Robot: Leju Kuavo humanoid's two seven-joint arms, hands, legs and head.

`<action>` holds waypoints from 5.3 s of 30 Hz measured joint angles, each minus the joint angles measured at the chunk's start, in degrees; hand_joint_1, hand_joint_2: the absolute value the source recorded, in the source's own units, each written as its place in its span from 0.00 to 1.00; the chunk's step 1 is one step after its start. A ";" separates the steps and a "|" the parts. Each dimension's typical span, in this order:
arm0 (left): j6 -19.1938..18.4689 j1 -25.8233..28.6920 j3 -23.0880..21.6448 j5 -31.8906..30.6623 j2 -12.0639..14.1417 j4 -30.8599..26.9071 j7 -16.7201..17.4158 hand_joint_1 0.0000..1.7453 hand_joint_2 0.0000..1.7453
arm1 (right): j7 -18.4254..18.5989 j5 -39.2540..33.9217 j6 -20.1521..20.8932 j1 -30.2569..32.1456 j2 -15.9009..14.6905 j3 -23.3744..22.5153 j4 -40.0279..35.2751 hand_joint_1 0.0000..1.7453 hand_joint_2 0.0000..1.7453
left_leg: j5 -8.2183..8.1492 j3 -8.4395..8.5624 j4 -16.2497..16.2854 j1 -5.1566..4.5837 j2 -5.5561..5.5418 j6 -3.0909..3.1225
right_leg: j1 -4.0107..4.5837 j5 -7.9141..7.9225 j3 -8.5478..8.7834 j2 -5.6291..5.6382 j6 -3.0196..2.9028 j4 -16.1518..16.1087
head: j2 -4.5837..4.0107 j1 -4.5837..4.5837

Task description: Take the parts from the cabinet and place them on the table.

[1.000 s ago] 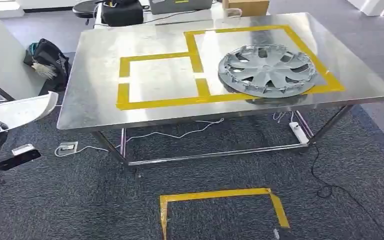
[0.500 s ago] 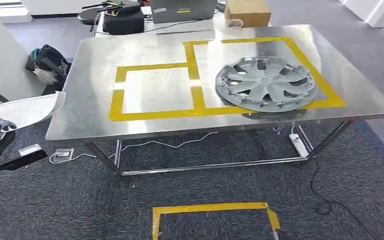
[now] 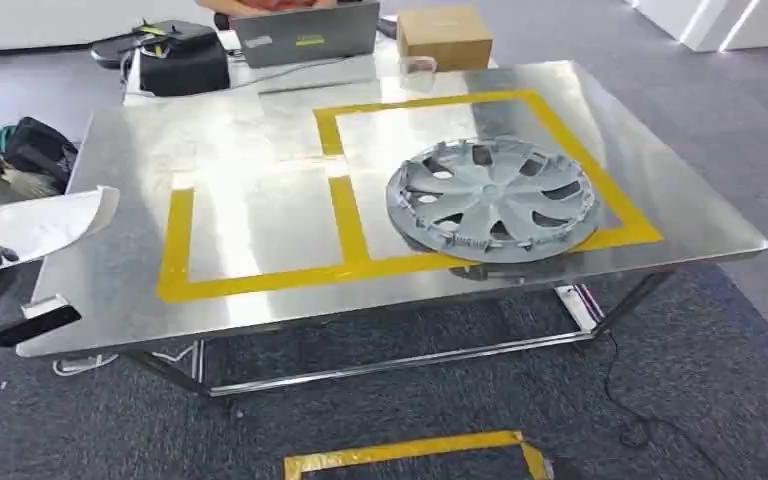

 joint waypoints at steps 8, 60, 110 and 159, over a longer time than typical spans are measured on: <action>0.09 -4.96 -3.15 -0.53 -0.90 0.57 -3.26 1.00 1.00 | 0.51 1.03 0.24 -1.38 0.00 0.02 -0.24 0.00 0.00 | -0.75 2.68 0.13 -0.93 -0.74 2.06 | 0.72 -8.63 -9.35 -1.04 0.40 17.62 | 0.00 0.70; -6.32 -28.57 -39.04 -0.26 -14.99 6.01 -8.68 1.00 1.00 | 2.04 4.33 1.62 -2.84 0.61 1.68 -0.28 0.00 0.00 | -3.79 6.23 -0.14 -2.87 -1.26 2.35 | 2.36 6.65 -7.35 -0.60 -2.53 1.13 | 0.00 0.30; -9.68 -32.87 -38.84 3.08 -19.34 19.41 -0.20 1.00 1.00 | 2.11 4.09 2.03 -2.71 1.99 1.92 -0.39 0.00 0.00 | -4.96 3.80 1.20 -0.32 -0.12 -0.57 | -0.59 9.49 -11.91 -1.26 0.01 2.68 | 0.00 0.59; -4.61 -30.83 -32.26 0.81 -19.28 22.14 1.66 0.00 0.00 | 1.65 3.28 1.29 -2.61 1.55 1.68 -0.39 0.00 0.00 | -1.10 3.56 0.85 -1.49 -0.94 0.65 | 0.48 5.60 -7.39 -0.60 -0.44 3.26 | 0.00 0.74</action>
